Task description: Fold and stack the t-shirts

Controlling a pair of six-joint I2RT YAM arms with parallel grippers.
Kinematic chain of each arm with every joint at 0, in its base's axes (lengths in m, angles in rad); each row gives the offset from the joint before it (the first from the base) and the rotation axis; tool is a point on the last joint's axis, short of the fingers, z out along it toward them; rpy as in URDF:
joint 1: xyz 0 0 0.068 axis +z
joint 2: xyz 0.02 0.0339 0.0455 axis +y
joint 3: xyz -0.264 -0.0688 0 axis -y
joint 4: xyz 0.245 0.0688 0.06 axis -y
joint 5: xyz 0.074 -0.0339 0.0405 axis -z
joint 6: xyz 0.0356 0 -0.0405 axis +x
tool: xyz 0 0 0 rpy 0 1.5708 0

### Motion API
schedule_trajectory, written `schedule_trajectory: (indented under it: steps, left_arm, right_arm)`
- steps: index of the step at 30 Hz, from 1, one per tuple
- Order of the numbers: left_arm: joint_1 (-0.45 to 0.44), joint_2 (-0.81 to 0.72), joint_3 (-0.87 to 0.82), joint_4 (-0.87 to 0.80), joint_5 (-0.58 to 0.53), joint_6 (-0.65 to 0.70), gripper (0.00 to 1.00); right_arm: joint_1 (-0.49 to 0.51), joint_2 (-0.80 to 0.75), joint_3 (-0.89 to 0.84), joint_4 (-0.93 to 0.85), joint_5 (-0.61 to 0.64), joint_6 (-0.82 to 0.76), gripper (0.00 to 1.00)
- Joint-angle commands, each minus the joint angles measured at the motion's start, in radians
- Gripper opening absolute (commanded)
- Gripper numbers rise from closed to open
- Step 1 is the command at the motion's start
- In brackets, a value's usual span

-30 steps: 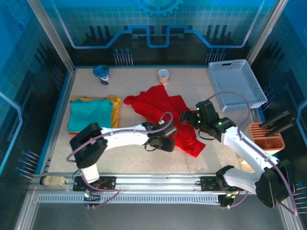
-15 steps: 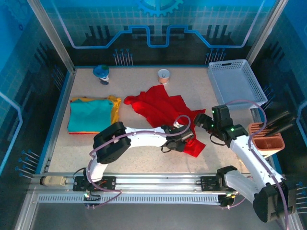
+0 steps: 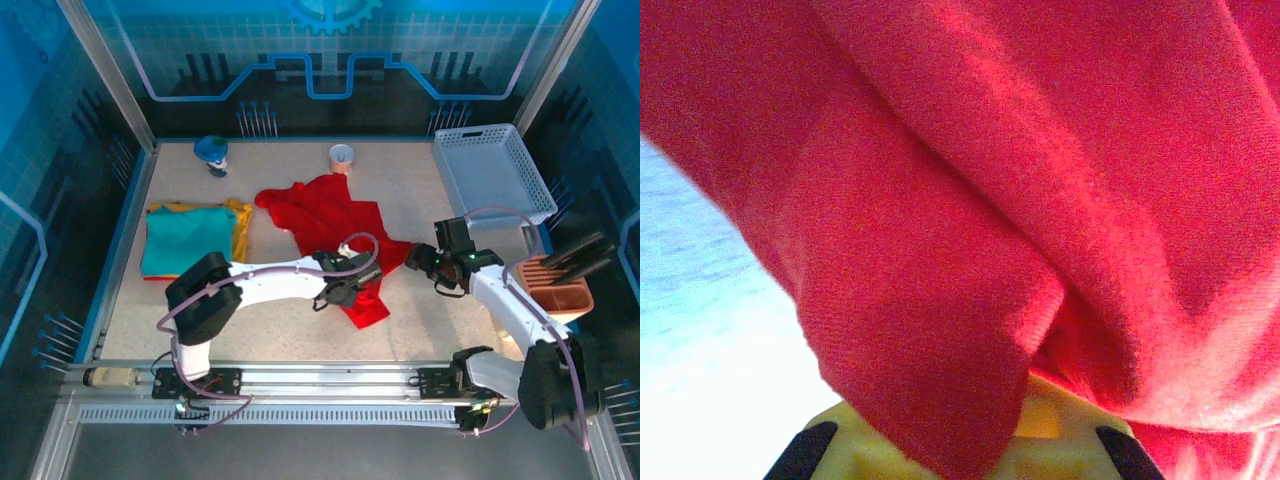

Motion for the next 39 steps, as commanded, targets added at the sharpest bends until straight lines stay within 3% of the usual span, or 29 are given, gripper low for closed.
schedule_trajectory:
  steps: [1, 4, 6, 7, 15, 21, 26, 30, 32, 36, 39]
  left_arm:
    - [0.030, -0.078, -0.050, -0.135, -0.073, 0.102, 0.05]
    - [0.077, -0.142, -0.105, -0.138, -0.010, 0.078, 0.26]
    - [0.103, -0.199, -0.157, -0.108, 0.076, 0.046, 0.54]
    - [0.110, -0.230, -0.189, -0.083, 0.125, 0.022, 0.62]
    - [0.103, -0.347, -0.436, 0.222, 0.447, -0.276, 0.65]
    - [0.013, -0.296, -0.428, 0.355, 0.467, -0.452, 0.66]
    - [-0.025, -0.215, -0.410, 0.390, 0.446, -0.536, 0.64]
    - [-0.025, -0.191, -0.389, 0.333, 0.365, -0.529, 0.56]
    - [-0.023, -0.194, -0.377, 0.281, 0.316, -0.508, 0.47]
    - [-0.019, -0.207, -0.346, 0.169, 0.219, -0.452, 0.16]
    - [-0.016, -0.206, -0.322, 0.095, 0.160, -0.401, 0.01]
  right_arm:
    - [-0.010, 0.059, 0.019, 0.090, -0.102, -0.033, 0.72]
    - [0.010, 0.122, 0.034, 0.115, -0.160, -0.054, 0.70]
    - [0.037, 0.144, 0.040, 0.118, -0.167, -0.070, 0.70]
    - [0.051, 0.149, 0.037, 0.118, -0.168, -0.078, 0.70]
    - [0.138, 0.108, -0.008, 0.096, -0.099, -0.094, 0.69]
    - [0.156, 0.104, -0.015, 0.089, -0.090, -0.062, 0.66]
    - [0.159, 0.107, -0.013, 0.092, -0.091, -0.046, 0.66]
    - [0.172, 0.119, -0.003, 0.092, -0.080, -0.028, 0.65]
    - [0.179, 0.130, 0.003, 0.096, -0.069, -0.020, 0.64]
    - [0.207, 0.182, 0.039, 0.115, -0.056, -0.004, 0.62]
    - [0.229, 0.251, 0.090, 0.114, -0.032, 0.007, 0.61]
